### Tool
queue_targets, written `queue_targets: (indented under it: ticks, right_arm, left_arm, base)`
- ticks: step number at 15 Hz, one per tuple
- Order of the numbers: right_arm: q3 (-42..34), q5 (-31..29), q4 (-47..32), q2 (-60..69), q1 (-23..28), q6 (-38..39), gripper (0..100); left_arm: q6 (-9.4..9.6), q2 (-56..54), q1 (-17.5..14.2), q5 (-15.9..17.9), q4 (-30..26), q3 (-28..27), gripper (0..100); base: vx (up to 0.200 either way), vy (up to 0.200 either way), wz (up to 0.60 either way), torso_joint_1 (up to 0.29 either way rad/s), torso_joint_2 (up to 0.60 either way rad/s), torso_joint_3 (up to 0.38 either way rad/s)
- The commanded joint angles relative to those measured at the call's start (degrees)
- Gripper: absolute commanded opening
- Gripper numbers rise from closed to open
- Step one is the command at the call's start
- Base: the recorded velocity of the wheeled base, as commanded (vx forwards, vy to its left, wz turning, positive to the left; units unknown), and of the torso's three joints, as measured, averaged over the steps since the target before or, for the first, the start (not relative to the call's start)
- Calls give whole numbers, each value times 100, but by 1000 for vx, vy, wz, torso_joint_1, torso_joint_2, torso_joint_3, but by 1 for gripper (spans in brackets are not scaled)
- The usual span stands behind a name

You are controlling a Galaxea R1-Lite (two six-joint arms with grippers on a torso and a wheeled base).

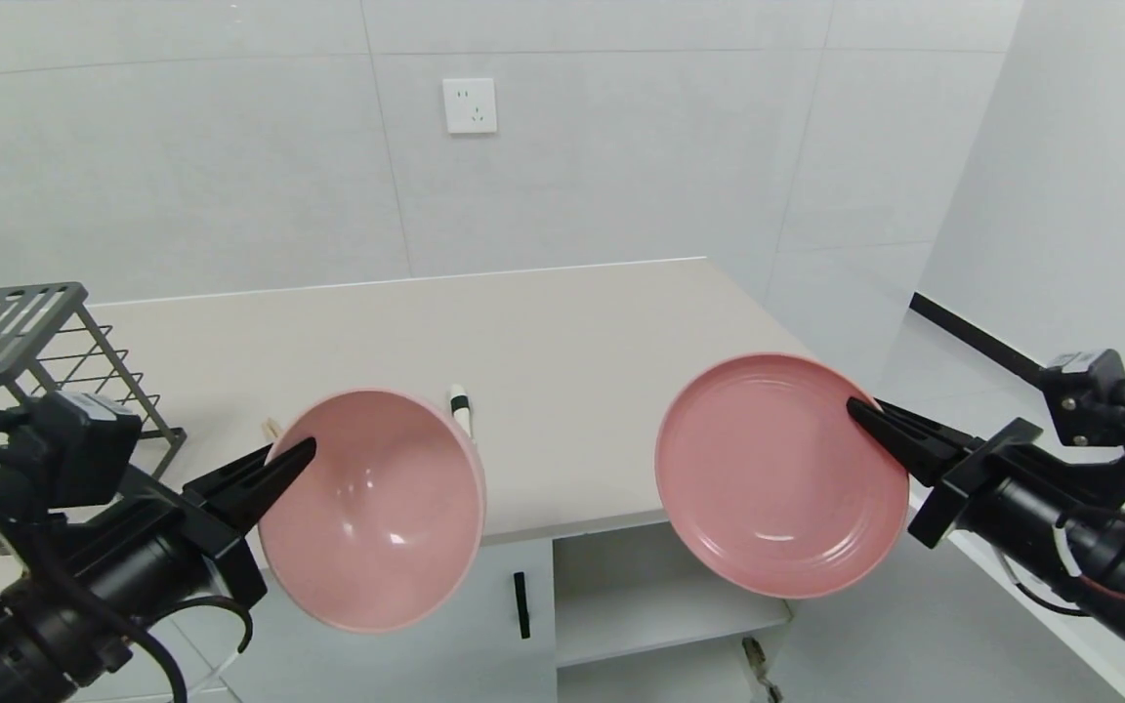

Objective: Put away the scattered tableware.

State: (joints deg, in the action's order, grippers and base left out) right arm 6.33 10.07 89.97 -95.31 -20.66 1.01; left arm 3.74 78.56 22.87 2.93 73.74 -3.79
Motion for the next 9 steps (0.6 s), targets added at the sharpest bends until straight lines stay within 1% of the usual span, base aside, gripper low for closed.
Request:
queue_targets:
  ticks: [1, 3, 4, 5, 6, 7, 9]
  right_arm:
    - [-35, 4, 3, 118, -8, 4, 0]
    - [-35, 4, 3, 126, -25, 4, 0]
    - [-53, 4, 3, 118, -34, 4, 0]
    - [-53, 4, 3, 118, -52, -5, 0]
    - [-53, 4, 3, 118, -52, -5, 0]
    - [-53, 4, 3, 118, -61, 4, 0]
    - [-61, 4, 3, 118, -61, 4, 0]
  left_arm:
    - [83, 626, 7, -161, 387, 142, 0]
    - [83, 890, 7, -178, 773, 274, 0]
    - [83, 1074, 7, -196, 1222, 362, 0]
    - [83, 1188, 25, -310, 1556, 379, 0]
    - [83, 1188, 25, -319, 1556, 379, 0]
    - [92, 1153, 86, -372, 1547, 379, 0]
    - [92, 1127, 192, -372, 1556, 379, 0]
  base:
    - [0, 0, 0, 0, 0, 0]
    - [0, 0, 0, 0, 0, 0]
    - [-200, 0, 0, 2, 2, 7]
    - [-200, 0, 0, 2, 12, 7]
    - [-200, 0, 0, 12, 2, -2]
    - [0, 0, 0, 0, 0, 0]
    - [0, 0, 0, 0, 0, 0]
